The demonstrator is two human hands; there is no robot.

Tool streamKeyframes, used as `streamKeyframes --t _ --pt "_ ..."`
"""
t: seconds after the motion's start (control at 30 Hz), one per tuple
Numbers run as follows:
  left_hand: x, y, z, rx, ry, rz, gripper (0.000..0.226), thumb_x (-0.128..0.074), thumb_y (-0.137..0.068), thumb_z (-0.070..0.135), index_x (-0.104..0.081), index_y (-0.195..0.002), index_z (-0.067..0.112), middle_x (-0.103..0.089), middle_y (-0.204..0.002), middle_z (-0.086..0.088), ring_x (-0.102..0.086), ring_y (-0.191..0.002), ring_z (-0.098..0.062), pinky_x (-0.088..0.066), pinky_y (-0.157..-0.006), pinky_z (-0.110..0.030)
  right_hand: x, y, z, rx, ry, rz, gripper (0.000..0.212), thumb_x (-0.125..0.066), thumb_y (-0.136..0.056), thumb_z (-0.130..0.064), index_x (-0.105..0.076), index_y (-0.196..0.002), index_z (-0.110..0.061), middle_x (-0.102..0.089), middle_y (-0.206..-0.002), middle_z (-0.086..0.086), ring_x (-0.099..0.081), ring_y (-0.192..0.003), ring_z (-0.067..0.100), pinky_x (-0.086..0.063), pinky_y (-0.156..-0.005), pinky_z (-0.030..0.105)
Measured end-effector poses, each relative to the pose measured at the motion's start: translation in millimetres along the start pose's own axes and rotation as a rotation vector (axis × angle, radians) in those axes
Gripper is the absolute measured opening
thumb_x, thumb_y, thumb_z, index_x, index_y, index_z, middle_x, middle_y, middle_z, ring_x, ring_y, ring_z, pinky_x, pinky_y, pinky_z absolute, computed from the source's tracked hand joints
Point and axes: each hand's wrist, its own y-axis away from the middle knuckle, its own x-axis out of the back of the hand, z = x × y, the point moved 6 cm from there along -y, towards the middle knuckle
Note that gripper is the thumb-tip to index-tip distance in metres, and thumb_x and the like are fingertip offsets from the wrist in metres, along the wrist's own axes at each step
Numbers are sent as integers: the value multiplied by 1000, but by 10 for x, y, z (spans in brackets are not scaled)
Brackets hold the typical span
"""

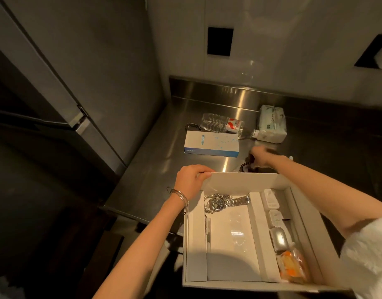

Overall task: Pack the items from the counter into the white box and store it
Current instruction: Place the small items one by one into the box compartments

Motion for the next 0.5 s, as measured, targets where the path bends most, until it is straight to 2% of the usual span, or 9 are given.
streamKeyframes --t 0.1,0.2,0.3,0.37,0.5 --pt "4 -67 -32 -4 17 -5 21 -54 -90 19 -70 -102 15 -71 -105 -5 -61 -97 -18 -47 -89 -30 388 268 -23 -29 -54 227 32 -65 -83 -21 -57 -110 -5 -61 -112 15 -59 -102 30 -48 -82 35" --pt "7 -158 -49 -30 25 -21 20 -54 -89 18 -70 -102 15 -71 -104 -6 -60 -98 -20 -47 -90 -33 796 629 28 -53 -324 433 19 -64 -83 -16 -62 -100 -8 -66 -99 12 -61 -91 25 -50 -76 33" --pt "-15 -207 -48 -43 49 -39 21 -55 -89 19 -69 -104 14 -69 -107 -7 -58 -98 -18 -47 -91 -33 1059 1144 -12 55 -547 550 16 -65 -82 -11 -66 -98 -8 -65 -94 7 -59 -86 15 -49 -78 28" --pt "-24 -207 -47 -63 43 -35 21 -55 -89 19 -69 -103 15 -70 -107 -6 -57 -97 -16 -48 -94 -37 1045 1490 -205 207 -578 483 20 -68 -81 -11 -66 -100 -9 -64 -92 1 -59 -84 10 -49 -76 19" --pt "-20 -175 -23 -95 29 -47 20 -54 -89 19 -70 -103 16 -70 -106 -5 -58 -96 -15 -46 -93 -34 420 1751 -723 402 -409 168 17 -68 -81 -15 -68 -98 -14 -68 -92 -4 -61 -80 3 -50 -70 13"
